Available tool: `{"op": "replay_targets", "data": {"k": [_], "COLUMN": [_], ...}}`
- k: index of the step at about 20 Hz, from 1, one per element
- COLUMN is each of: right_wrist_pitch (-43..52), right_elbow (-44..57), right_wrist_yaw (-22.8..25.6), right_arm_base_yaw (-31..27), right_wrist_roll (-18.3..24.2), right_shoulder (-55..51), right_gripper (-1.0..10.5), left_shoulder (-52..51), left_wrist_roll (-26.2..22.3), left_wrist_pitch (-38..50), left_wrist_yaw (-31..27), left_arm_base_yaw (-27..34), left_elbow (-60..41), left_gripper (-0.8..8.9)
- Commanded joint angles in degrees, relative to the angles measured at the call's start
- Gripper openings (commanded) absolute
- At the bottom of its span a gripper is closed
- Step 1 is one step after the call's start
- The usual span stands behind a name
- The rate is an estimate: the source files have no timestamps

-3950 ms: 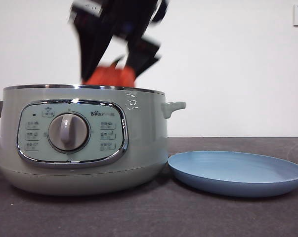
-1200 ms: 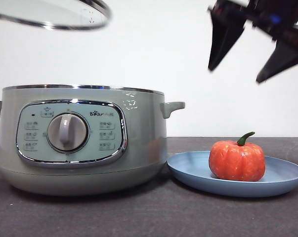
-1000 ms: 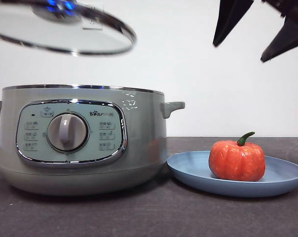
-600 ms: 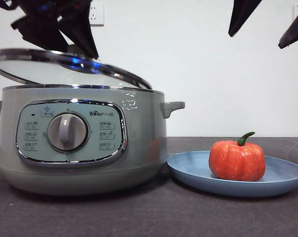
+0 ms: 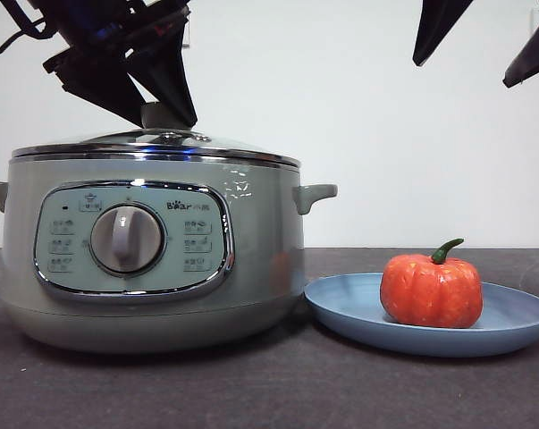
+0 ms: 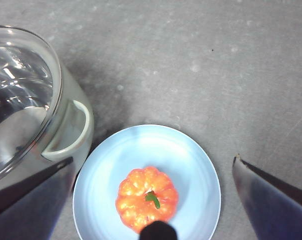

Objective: Take the pumpkin out from the steamer,put the pumpkin in the blue plate,close the lid

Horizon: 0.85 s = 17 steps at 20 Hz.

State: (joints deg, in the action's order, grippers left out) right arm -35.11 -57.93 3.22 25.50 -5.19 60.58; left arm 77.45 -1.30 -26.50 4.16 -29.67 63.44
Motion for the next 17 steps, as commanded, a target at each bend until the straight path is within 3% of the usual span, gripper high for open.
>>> {"op": "replay_targets", "data": {"k": [1, 2, 3, 8, 13, 14, 16, 17], "right_wrist_pitch": [0.15, 0.15, 0.15, 0.13, -0.02, -0.09, -0.09, -0.04], "right_elbow": [0.5, 0.48, 0.5, 0.5, 0.5, 0.5, 0.5, 0.5], "right_wrist_yaw": [0.22, 0.22, 0.17, 0.07, -0.26, -0.26, -0.26, -0.26], "right_arm_base_yaw": [0.02, 0.02, 0.02, 0.02, 0.09, 0.09, 0.09, 0.09], "right_wrist_roll": [-0.33, -0.33, -0.33, -0.33, 0.63, 0.79, 2.01, 2.58], "right_shoulder": [0.07, 0.07, 0.07, 0.04, -1.27, -1.75, -3.1, -4.13], "right_gripper": [5.4, 5.4, 5.4, 5.4, 5.3, 4.8, 2.5, 1.2], "left_shoulder": [0.48, 0.48, 0.46, -1.29, -9.27, -11.15, -15.5, -17.86], "left_wrist_roll": [-0.28, -0.28, -0.28, 0.28, 1.27, 1.27, 1.01, 0.96], "left_wrist_pitch": [0.28, 0.31, 0.33, 0.11, -4.52, -6.1, -9.46, -10.03], "left_wrist_yaw": [0.39, 0.33, 0.31, 0.28, 0.31, 0.31, 0.15, -1.33], "left_arm_base_yaw": [-0.42, -0.33, -0.22, 0.11, 0.11, 0.11, 0.11, 0.11], "left_elbow": [0.57, 0.57, 0.59, 0.74, 0.74, 0.74, 0.74, 0.74], "left_gripper": [1.96, 3.51, 4.13, 4.09, 3.91, 3.03, 0.06, -0.07]}}
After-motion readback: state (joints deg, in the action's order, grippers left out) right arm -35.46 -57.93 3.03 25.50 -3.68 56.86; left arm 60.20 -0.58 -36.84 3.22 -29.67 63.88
